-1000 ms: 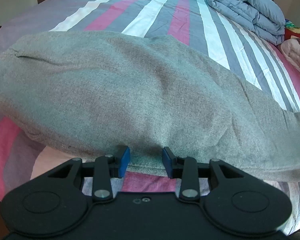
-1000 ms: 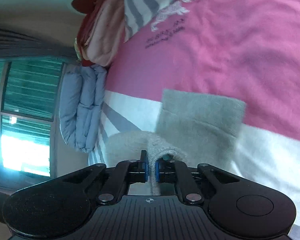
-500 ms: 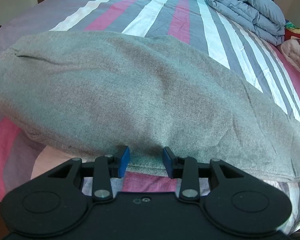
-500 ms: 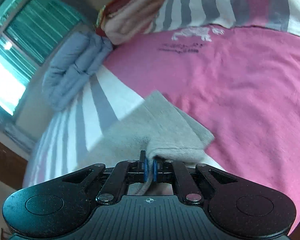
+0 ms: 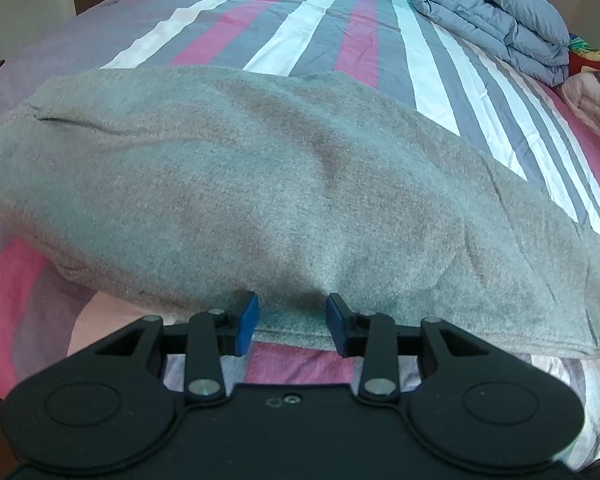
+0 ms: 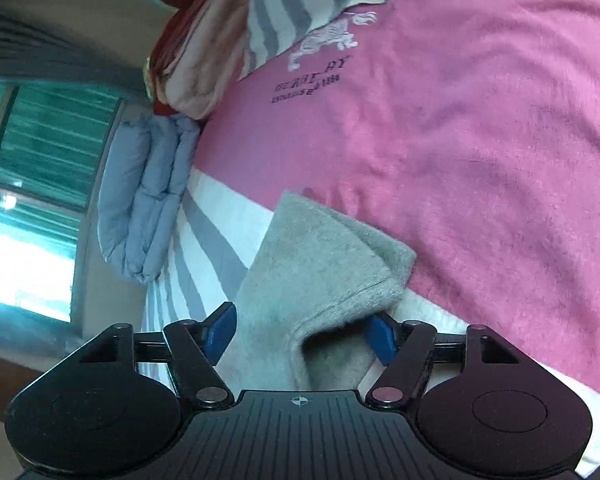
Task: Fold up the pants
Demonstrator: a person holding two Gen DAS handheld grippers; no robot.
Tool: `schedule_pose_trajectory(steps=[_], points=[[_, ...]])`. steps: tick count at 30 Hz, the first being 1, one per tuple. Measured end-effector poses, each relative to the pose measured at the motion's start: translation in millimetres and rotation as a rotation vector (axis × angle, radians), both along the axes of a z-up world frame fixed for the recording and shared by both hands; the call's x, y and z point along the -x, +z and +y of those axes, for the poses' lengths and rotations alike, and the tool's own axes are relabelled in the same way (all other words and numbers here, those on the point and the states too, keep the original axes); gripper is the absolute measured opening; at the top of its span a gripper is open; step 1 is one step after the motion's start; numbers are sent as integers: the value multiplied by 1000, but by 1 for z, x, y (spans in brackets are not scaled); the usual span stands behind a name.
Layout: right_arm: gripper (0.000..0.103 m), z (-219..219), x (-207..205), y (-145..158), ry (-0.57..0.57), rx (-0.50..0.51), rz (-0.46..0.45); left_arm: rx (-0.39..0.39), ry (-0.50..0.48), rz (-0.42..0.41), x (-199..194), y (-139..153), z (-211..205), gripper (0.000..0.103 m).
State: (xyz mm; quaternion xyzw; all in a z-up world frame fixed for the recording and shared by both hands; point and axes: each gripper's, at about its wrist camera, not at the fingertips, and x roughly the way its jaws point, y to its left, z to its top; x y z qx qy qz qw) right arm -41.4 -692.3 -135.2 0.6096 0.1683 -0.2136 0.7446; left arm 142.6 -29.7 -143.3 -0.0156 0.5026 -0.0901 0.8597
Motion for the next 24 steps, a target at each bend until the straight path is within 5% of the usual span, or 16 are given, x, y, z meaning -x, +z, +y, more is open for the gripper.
schedule_pose_trajectory(steps=[1,2,3,7,9,13,18,24], points=[[57,-3,-2,2,-17,14,21,-3,-1,-2,0,0,-1,29],[36,-5,-5,3,-16,24,40,-5,-2,-3,0,0,-1,29],[27,-8,-9,4,-5,28,53,-6,-2,-4,1,0,-1,29],[19,-10,-29,19,55,138,102,-5,-1,-1,1,0,-1,29],[11,-2,-39,48,105,311,68,-6,-1,-2,1,0,-1,29],[11,22,-42,106,196,671,-56,-5,4,-1,1,-1,-1,30],[11,-1,-44,27,248,539,270,-11,-2,-2,1,-1,-2,30],[13,4,-47,22,244,542,321,-18,4,-4,1,0,-3,30]])
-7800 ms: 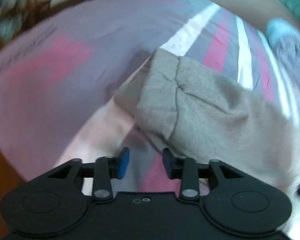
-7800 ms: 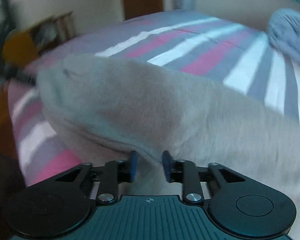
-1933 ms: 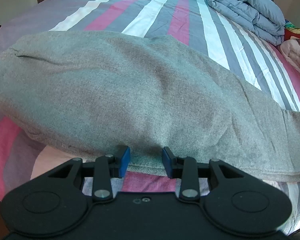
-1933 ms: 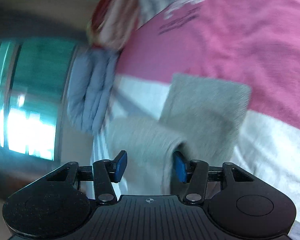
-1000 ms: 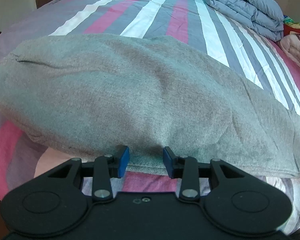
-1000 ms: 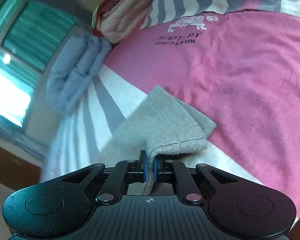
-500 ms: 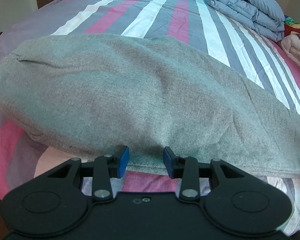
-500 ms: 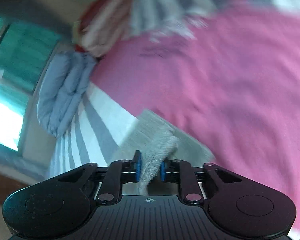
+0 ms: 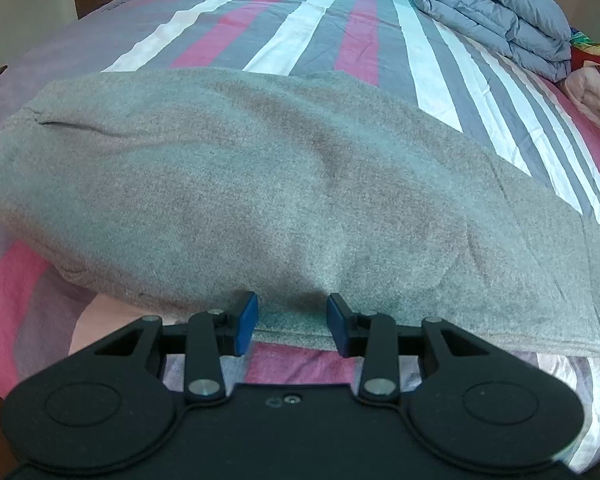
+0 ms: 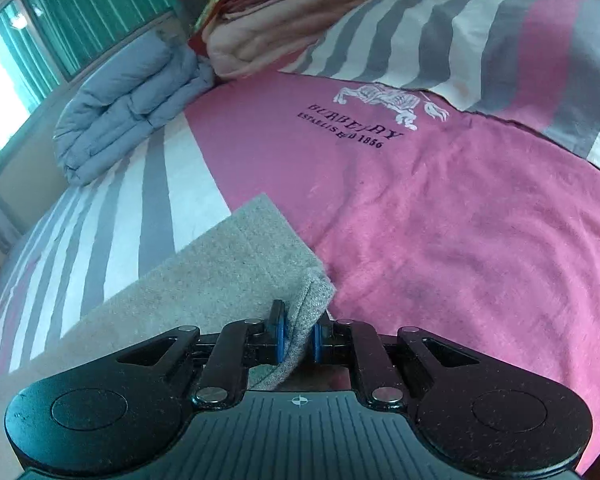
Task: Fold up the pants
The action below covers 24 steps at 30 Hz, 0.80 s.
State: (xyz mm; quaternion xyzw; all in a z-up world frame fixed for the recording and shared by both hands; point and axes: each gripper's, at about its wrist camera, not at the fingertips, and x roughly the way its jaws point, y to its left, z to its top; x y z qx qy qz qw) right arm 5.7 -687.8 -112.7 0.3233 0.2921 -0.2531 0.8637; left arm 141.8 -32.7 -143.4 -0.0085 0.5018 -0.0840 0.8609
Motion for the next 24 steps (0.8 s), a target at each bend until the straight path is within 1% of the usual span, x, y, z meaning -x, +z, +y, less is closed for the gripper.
schedule_pose_trajectory(steps=[1,2,3,4,5,8,9,11,13,15,16,17,18,21,24], points=[[16,1,3,3,2,12,-2,0,0,-1,0,0,0,30],[27,1,6,6,-8,20,4,-1,1,-1,0,0,-1,30],[42,1,10,7,-29,26,11,-4,1,-1,0,0,-1,30],[49,-1,16,8,-39,22,6,-7,-1,-2,1,0,-2,30],[50,-1,21,8,-42,6,-7,-9,-2,-3,1,0,-2,30],[50,2,34,14,-39,-53,-37,-2,0,-2,1,0,-1,30],[50,3,37,13,-42,-86,-44,4,1,-1,1,1,0,30],[50,3,42,3,-60,-202,-48,13,3,0,1,1,2,30],[50,3,52,-5,-92,-313,-116,16,4,1,1,0,2,30],[50,3,61,-6,-130,-368,-166,15,4,0,1,0,2,30],[49,4,67,-7,-165,-379,-180,14,4,-1,1,0,2,30],[37,2,72,-6,-191,-379,-180,13,3,-2,1,0,2,30],[22,1,75,-5,-211,-370,-165,12,3,-3,1,0,2,30],[15,-3,82,-2,-258,-323,-137,14,4,-5,1,0,2,30],[14,-7,76,0,-237,-297,-105,14,4,-5,1,0,2,30]])
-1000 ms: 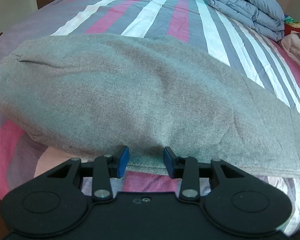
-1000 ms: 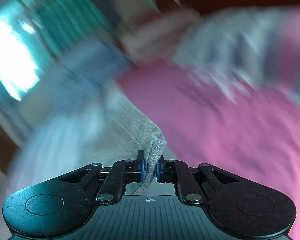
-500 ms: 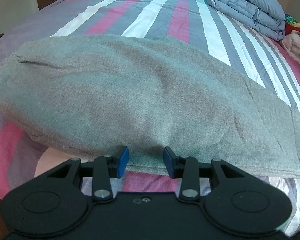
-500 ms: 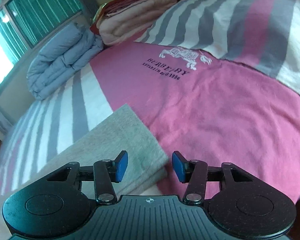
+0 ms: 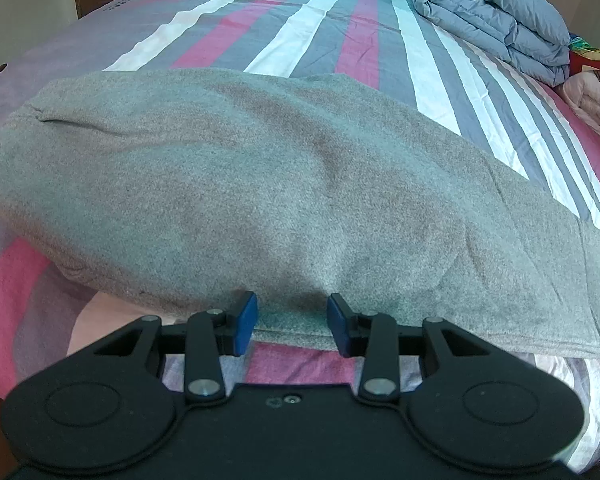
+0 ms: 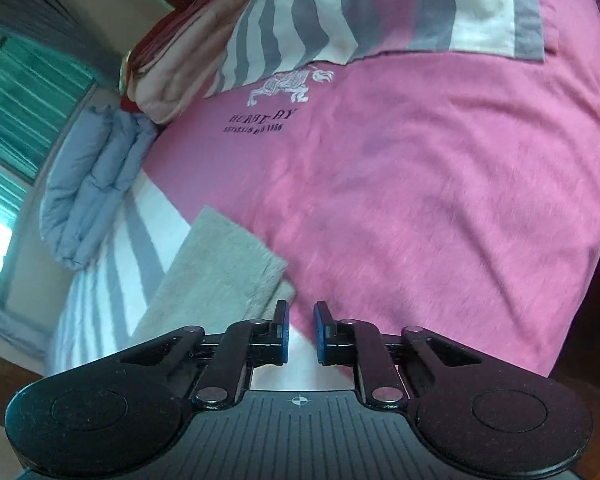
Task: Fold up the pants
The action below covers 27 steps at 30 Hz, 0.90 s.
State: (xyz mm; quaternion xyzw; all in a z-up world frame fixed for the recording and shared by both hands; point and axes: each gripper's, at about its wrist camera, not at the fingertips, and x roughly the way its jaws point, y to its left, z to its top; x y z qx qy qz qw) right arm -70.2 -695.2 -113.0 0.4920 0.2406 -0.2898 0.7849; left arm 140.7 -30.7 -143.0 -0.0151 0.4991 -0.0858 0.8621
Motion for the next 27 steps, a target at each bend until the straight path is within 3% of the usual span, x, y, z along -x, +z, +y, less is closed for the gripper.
schedule_pose_trajectory(steps=[8,17,18,20,22,27], points=[[15,-3,-30,-7,45,-18,19,-3,-1,0,-1,0,0,31],[14,4,-51,-3,118,-27,-54,-5,5,-3,1,2,-1,31],[9,6,-53,1,119,10,-36,-7,6,-5,1,2,-1,31],[9,9,-59,8,120,157,70,-10,4,-8,2,2,-2,31],[9,9,-60,6,121,211,127,-14,2,-10,3,3,-2,32],[9,29,-59,13,148,337,150,-21,24,-15,6,13,4,32]])
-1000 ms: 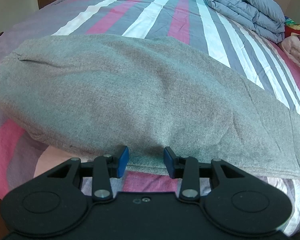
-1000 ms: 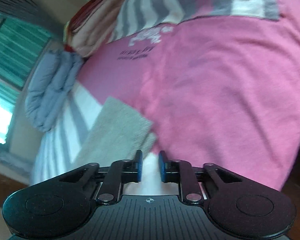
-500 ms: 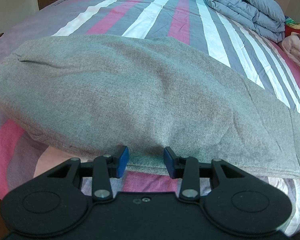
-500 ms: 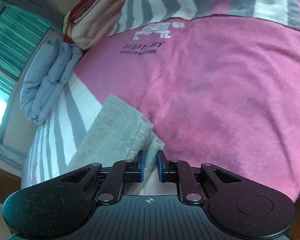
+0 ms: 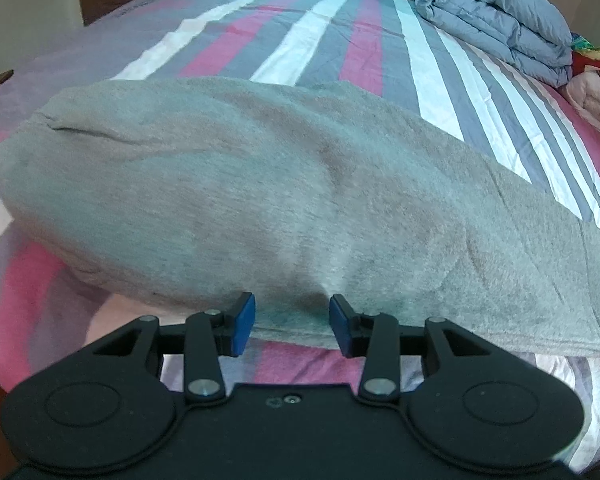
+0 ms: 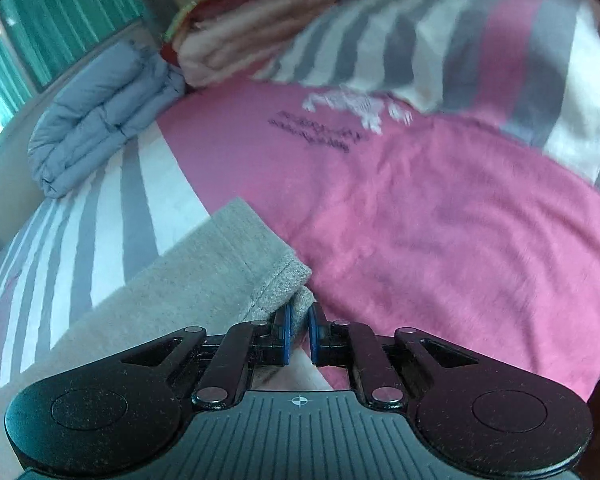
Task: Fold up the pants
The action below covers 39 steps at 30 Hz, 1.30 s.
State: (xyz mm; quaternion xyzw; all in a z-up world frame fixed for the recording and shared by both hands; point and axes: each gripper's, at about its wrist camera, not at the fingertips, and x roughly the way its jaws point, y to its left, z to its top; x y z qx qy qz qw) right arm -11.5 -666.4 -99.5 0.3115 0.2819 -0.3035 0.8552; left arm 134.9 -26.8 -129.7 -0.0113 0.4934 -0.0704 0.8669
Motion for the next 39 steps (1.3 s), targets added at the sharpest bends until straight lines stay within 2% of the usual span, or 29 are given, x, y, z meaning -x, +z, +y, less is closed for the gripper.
schedule_pose_trajectory(steps=[2,3,5,9,14,16,18,21,25,26,31,32,34,35,36,37,39], points=[[9,1,-5,-9,10,-28,49,25,51,-6,2,8,16,33],[9,3,-5,-13,13,-31,55,13,89,-16,2,14,25,36],[9,1,1,-14,-15,-60,23,-15,179,-44,3,24,49,44],[9,-1,16,-9,-38,-141,-57,-13,313,-26,-8,33,101,46],[9,3,29,0,-32,-278,-167,92,429,20,-19,29,141,46],[9,4,25,2,-4,-321,-183,144,457,43,-24,23,152,46],[9,3,18,-5,4,-386,-175,157,473,56,-28,18,158,46],[9,4,9,-8,-2,-419,-189,181,483,38,-33,16,163,41],[9,8,-4,-7,21,-443,-172,236,477,38,-41,15,168,18],[9,10,-6,-7,27,-442,-171,237,478,28,-41,16,167,16],[9,15,-7,-11,22,-448,-164,234,492,23,-50,13,170,13],[9,15,-7,-10,23,-442,-161,223,508,29,-52,11,172,14],[9,18,-8,-9,26,-428,-154,210,537,55,-56,4,176,24],[9,19,-7,-9,28,-422,-151,219,547,50,-57,2,178,22],[9,19,-7,-9,27,-420,-148,225,560,37,-57,1,181,17],[9,20,-9,-9,27,-418,-146,234,574,21,-56,1,183,6],[9,20,-13,-9,25,-414,-139,255,584,-8,-55,5,187,0]])
